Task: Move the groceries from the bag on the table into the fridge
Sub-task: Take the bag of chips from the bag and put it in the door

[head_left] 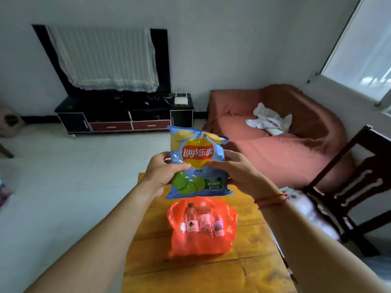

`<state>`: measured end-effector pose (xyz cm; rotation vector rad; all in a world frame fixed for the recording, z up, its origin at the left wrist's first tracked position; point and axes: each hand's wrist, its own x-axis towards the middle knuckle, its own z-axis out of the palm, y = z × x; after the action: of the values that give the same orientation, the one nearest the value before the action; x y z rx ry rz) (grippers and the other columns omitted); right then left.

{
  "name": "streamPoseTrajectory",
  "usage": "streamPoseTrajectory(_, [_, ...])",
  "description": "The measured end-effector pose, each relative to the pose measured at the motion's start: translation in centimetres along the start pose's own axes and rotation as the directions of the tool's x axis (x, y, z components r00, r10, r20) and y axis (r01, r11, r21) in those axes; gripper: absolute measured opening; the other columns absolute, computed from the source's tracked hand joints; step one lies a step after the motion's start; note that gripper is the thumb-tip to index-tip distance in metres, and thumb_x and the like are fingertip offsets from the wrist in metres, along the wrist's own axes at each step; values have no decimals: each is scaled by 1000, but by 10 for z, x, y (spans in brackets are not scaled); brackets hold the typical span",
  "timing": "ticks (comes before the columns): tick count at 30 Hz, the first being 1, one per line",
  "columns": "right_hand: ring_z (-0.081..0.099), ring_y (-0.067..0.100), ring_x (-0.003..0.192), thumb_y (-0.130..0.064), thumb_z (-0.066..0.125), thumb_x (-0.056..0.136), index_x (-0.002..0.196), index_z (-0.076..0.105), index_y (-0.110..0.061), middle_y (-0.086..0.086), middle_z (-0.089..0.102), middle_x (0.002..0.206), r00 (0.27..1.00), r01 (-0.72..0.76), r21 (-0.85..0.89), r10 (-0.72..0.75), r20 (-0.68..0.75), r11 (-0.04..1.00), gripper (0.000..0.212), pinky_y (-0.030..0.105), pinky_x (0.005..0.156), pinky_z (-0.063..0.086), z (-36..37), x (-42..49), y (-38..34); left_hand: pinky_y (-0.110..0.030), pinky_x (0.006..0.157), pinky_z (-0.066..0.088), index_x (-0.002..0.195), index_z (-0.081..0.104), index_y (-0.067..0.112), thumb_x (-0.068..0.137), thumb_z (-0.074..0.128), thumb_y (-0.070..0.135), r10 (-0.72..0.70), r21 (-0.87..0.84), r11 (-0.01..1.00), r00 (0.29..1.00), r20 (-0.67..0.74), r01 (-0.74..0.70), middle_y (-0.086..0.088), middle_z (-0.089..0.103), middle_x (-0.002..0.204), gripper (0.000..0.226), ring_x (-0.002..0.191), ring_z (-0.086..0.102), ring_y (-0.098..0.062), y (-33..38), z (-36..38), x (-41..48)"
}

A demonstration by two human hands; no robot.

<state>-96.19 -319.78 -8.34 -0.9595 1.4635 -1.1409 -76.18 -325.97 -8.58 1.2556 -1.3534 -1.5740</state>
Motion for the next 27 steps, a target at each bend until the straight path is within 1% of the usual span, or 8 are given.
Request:
streamPoseTrajectory(2, [73,21,84,-2,73,87,114,70,-6,13,76,103,996,82,-5,-82,29,997,27,30,62,59,0,-15,-35,-28,60,59,95,72,12,74,81,-1,91,-1,996,995,29,-91,-5,78,87,27,74,75,-19,33,-5,-16])
streamPoseTrajectory(5, [75,22,78,0,73,86,110,69,-3,13,77,98,980,197,-19,-197,28,980,25,29,59,59,1,-34,-79,-27,60,58,98,72,11,74,81,-2,211,-22,977,977,23,-210,-3,78,90,29,77,75,-18,76,-13,-37])
streamPoseTrajectory(9, [75,34,94,2,76,84,116,67,-2,16,77,105,941,338,-27,-337,22,941,33,40,77,62,5,-50,-121,-32,68,60,97,72,12,73,82,-3,349,-17,937,937,3,-349,-3,78,92,31,84,75,-21,117,-22,-59])
streamPoseTrajectory(16, [73,38,100,6,76,81,119,65,1,18,75,109,900,432,46,-434,52,901,40,52,92,58,18,-63,-151,-30,68,60,101,71,10,73,82,-4,466,-6,885,884,-44,-466,-3,78,95,33,85,75,-21,146,-33,-84])
streamPoseTrajectory(20, [74,36,99,4,76,82,121,65,-2,16,76,109,897,432,51,-434,81,901,41,52,92,58,21,-66,-157,-30,69,60,103,70,9,72,82,-2,485,10,874,872,-62,-486,-4,77,97,35,86,75,-21,149,-36,-92])
streamPoseTrajectory(23, [75,31,96,2,76,84,121,65,-6,12,77,107,896,429,46,-431,106,902,39,44,84,62,24,-68,-159,-28,66,59,102,70,11,72,82,-2,490,13,871,868,-79,-490,-5,77,97,35,84,75,-19,150,-39,-98])
streamPoseTrajectory(25, [76,30,94,1,76,84,120,64,-7,11,78,105,892,429,56,-433,126,901,39,39,77,62,28,-68,-159,-30,69,60,104,70,12,72,82,-2,492,22,870,865,-96,-492,-6,77,98,37,87,74,-20,149,-43,-103])
streamPoseTrajectory(27, [76,30,93,0,77,83,120,64,-8,11,78,105,889,427,64,-432,153,902,40,39,75,62,35,-67,-160,-32,70,60,105,70,12,71,83,-2,494,29,869,861,-119,-494,-6,77,98,39,90,74,-22,147,-49,-108])
